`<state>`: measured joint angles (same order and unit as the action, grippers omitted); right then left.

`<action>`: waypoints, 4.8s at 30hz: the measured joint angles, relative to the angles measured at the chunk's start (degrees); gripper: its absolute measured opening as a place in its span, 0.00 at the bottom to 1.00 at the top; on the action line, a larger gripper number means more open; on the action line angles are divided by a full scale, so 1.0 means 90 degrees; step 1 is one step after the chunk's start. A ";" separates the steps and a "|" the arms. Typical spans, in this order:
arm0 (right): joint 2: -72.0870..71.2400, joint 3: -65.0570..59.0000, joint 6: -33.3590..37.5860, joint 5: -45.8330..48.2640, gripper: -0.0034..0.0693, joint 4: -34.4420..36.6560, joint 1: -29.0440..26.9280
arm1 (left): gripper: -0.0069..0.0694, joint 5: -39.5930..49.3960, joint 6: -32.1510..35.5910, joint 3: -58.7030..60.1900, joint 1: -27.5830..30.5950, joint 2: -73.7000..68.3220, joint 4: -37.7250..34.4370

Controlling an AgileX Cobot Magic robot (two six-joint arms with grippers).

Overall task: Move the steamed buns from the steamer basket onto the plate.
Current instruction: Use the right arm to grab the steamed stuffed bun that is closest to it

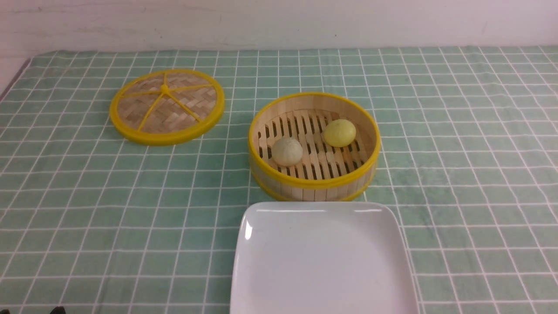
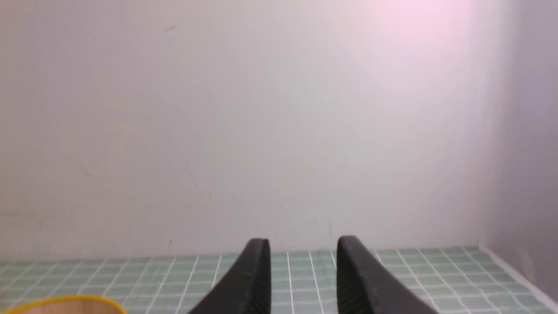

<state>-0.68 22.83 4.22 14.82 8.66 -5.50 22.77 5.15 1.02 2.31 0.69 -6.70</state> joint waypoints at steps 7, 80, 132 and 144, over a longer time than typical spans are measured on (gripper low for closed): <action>-0.0005 0.0052 -0.0161 -0.0406 0.38 0.0255 0.0000 | 0.76 0.0000 0.0000 0.0000 0.0000 0.0000 0.0000; 0.1491 0.0811 0.2663 0.3170 0.38 0.3287 0.0000 | 0.76 -0.0607 0.4112 -0.1475 0.0000 -0.0051 -0.7410; 1.3075 1.0142 0.3876 0.6245 0.38 0.1598 0.2445 | 0.76 0.1048 0.7014 -0.4707 0.0000 -0.6081 -0.7019; 1.3877 1.0317 0.3988 0.5688 0.50 0.0454 0.3113 | 0.76 0.1076 0.7008 -0.4707 0.0000 -0.6081 -0.7008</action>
<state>124.22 115.68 40.11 66.02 12.75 22.52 32.45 68.23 -41.34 2.31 -54.04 -69.77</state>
